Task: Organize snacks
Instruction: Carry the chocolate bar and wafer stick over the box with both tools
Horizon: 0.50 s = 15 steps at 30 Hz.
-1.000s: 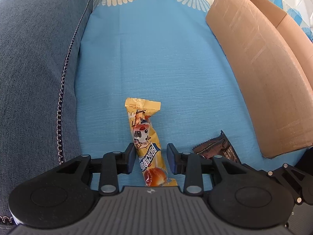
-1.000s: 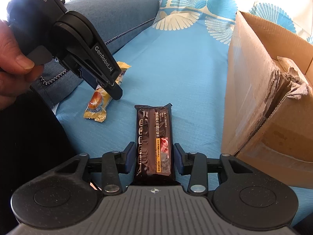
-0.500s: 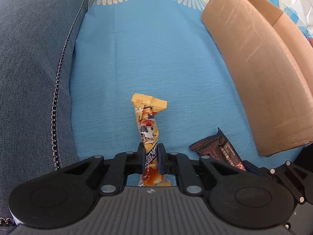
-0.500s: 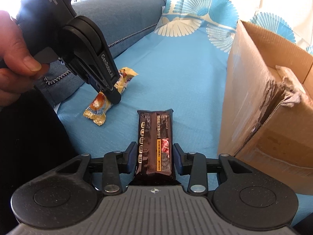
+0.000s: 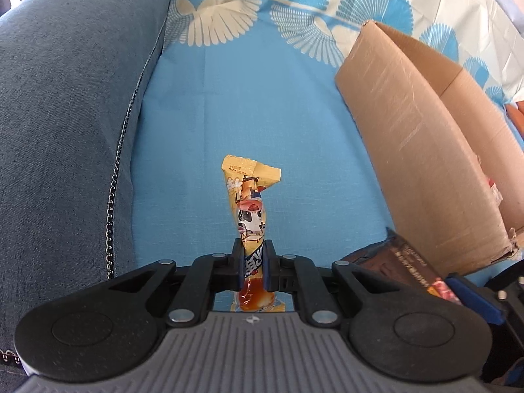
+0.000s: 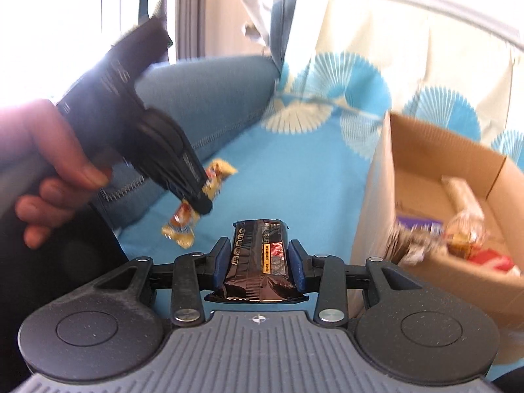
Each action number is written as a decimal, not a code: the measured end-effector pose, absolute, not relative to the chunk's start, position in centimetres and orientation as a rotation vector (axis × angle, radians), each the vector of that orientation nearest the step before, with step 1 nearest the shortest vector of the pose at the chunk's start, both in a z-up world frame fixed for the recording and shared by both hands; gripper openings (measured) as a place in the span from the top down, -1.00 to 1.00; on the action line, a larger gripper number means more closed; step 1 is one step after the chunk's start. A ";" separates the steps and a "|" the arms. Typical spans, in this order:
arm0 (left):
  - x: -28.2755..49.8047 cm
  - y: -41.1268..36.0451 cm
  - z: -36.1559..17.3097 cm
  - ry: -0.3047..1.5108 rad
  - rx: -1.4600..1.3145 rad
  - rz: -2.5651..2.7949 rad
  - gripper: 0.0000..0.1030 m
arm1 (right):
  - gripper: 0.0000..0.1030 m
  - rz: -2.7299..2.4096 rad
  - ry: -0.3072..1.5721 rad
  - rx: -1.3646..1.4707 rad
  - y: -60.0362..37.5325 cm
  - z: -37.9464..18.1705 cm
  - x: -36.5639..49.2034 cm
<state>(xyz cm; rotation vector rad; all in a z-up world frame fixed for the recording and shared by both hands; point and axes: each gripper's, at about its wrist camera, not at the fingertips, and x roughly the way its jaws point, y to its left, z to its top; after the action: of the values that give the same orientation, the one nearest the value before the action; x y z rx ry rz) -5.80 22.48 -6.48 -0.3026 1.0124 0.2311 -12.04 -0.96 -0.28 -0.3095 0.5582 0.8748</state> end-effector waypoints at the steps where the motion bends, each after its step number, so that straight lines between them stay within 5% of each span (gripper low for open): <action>1: -5.9 22.5 -6.4 1.006 -0.304 0.231 0.80 | 0.22 0.874 0.543 -0.308 -1.0 -0.1 -12.1; 15: -9.6 21.3 -2.5 0.754 -0.301 0.254 0.80 | 0.22 0.733 0.235 -0.122 -7.8 9.8 -8.8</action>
<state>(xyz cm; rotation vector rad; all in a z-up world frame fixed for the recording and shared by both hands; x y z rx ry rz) -9.56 21.28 -2.51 -0.3013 0.7540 0.2542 -8.83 -7.78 9.80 -0.1218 0.2347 0.7328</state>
